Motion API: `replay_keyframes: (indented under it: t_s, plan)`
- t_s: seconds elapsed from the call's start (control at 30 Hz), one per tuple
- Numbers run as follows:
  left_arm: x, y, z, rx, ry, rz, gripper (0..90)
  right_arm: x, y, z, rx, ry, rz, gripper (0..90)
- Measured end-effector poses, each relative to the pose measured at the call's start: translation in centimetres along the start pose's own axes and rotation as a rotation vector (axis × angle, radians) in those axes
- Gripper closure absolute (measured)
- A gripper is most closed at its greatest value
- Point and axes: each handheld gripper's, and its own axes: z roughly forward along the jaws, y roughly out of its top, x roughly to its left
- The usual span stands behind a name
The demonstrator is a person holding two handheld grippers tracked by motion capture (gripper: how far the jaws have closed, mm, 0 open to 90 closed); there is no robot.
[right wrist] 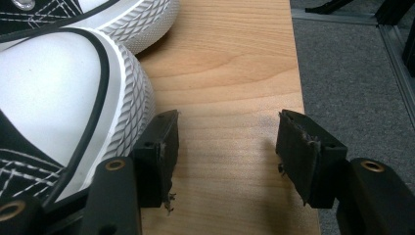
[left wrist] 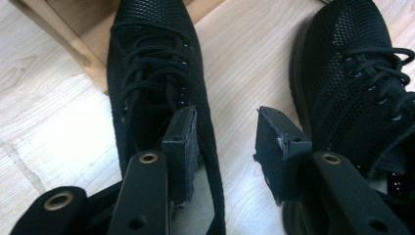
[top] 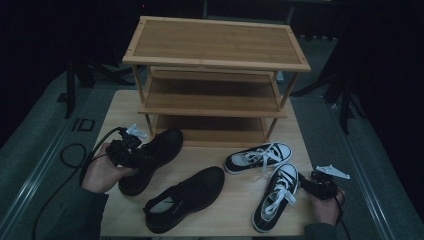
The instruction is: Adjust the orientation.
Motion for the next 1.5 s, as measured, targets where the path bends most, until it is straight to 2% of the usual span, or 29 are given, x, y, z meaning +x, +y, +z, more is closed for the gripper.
replay_keyframes:
  t_s: [0.73,0.9,1.17,1.5]
  plan:
    - [-1.9,0.3,0.4,0.015,-0.033,0.053,59.9,0.0,0.0,0.0,-0.001,0.0,0.0,41.0]
    - [-2.3,0.3,0.6,0.018,-0.051,0.059,59.9,0.0,0.0,0.0,0.0,0.0,0.0,41.0]
    - [-3.0,0.4,0.9,0.027,-0.077,0.09,59.8,0.0,0.0,0.0,-0.001,0.0,0.0,41.0]
    - [-3.5,0.4,1.1,0.033,-0.094,0.114,59.6,0.0,0.0,0.0,0.0,0.001,0.0,41.0]
